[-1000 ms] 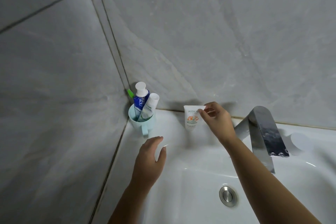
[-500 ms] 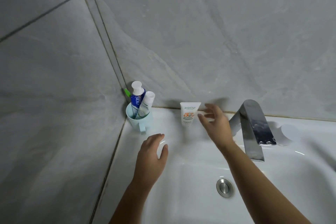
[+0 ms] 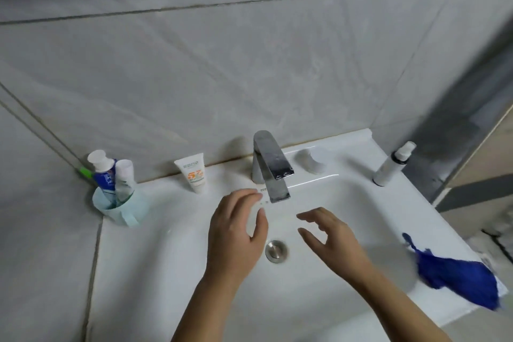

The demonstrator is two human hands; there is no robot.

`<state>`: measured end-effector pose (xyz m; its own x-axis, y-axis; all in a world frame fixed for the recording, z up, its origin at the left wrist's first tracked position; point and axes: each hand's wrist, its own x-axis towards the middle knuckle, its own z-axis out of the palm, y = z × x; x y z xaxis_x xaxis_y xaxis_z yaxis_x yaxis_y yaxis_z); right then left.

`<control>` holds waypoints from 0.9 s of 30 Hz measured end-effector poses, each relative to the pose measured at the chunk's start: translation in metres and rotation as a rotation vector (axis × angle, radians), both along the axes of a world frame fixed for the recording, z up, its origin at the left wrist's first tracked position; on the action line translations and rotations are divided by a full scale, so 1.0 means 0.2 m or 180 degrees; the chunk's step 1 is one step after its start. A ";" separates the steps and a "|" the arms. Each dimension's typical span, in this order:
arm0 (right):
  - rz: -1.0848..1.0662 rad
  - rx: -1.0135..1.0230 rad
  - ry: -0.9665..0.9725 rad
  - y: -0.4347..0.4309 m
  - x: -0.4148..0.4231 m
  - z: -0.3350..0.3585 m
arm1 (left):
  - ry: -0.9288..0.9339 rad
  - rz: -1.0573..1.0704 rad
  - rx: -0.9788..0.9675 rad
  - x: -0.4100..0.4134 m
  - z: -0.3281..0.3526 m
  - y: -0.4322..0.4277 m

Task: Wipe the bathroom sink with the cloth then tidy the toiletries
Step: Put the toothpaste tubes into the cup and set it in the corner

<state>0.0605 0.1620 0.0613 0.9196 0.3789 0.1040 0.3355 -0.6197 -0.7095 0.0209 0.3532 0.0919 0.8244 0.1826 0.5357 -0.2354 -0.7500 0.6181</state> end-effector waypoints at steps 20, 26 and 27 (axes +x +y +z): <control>-0.1191 0.1146 0.0732 -1.00 0.87 -0.11 | 0.0954 0.0607 -0.0081 0.56 -0.30 -0.98; -0.0839 0.1160 0.0697 -1.00 1.00 -0.17 | 0.1462 0.1006 -0.0101 0.75 -0.39 -0.99; -0.0744 0.1158 0.0690 -1.00 1.03 -0.16 | 0.1550 0.1052 -0.0142 0.79 -0.40 -0.99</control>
<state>0.2670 -0.0376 0.0297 0.9909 0.1340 -0.0121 0.0372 -0.3594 -0.9325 0.1783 0.1556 0.0115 0.8690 0.4854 0.0955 0.3253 -0.7061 0.6290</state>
